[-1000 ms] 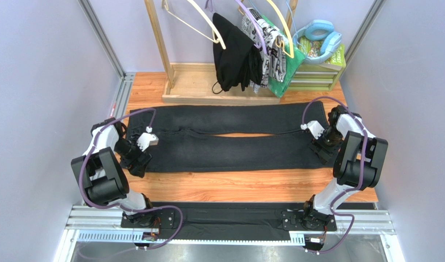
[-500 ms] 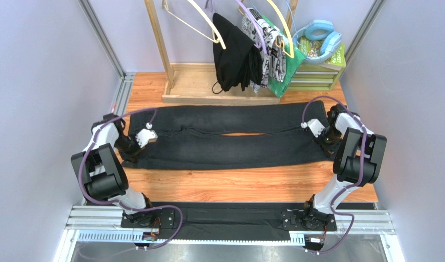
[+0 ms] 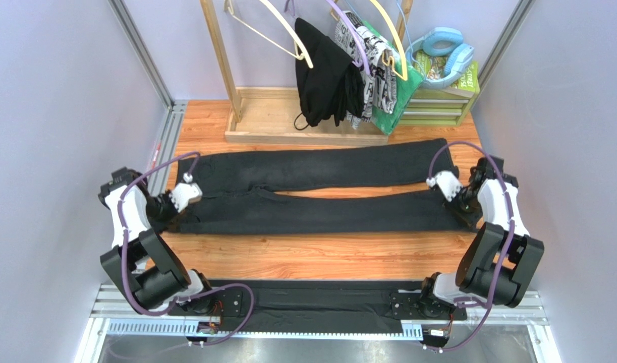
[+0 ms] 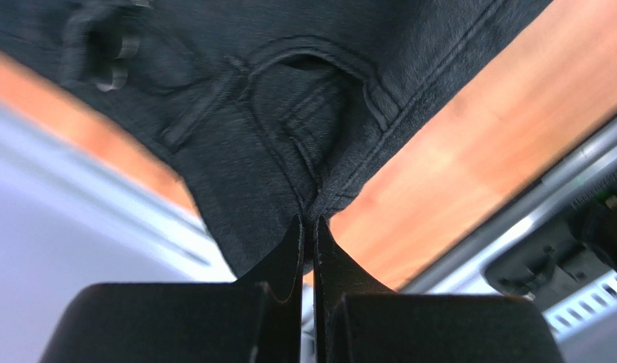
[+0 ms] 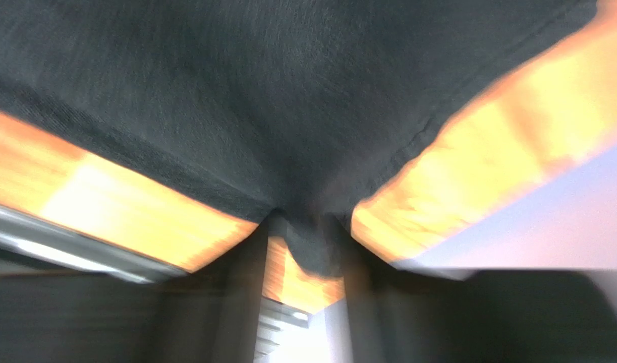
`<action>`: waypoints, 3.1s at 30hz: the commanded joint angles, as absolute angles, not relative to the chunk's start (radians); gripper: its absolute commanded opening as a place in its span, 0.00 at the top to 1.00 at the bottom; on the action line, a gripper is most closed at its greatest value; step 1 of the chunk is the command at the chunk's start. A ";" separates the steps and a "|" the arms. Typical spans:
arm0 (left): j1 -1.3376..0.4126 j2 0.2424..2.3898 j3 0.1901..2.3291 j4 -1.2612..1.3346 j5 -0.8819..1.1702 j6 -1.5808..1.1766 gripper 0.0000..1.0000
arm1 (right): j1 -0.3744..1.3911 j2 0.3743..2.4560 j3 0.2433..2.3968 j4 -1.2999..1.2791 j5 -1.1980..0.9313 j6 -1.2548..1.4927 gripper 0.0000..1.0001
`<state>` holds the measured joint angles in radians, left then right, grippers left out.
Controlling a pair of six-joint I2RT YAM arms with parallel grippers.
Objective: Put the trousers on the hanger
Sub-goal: Fold the trousers
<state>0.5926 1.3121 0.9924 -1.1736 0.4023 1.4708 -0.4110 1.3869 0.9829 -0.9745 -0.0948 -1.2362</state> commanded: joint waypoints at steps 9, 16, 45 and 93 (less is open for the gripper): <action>0.629 1.385 1.070 -1.200 0.474 1.427 0.39 | -0.428 1.515 1.248 -1.242 -0.225 -1.206 0.15; 0.419 1.525 1.109 -0.920 0.451 1.032 0.40 | -0.371 1.782 1.501 -1.144 -0.314 -0.861 0.30; 0.311 1.922 1.299 -0.989 0.331 1.006 0.48 | -0.304 1.907 1.261 -0.959 -0.152 -0.756 0.60; 0.342 2.310 2.063 -1.207 0.565 1.157 0.33 | -0.295 2.482 2.141 -1.161 -0.292 -1.209 1.00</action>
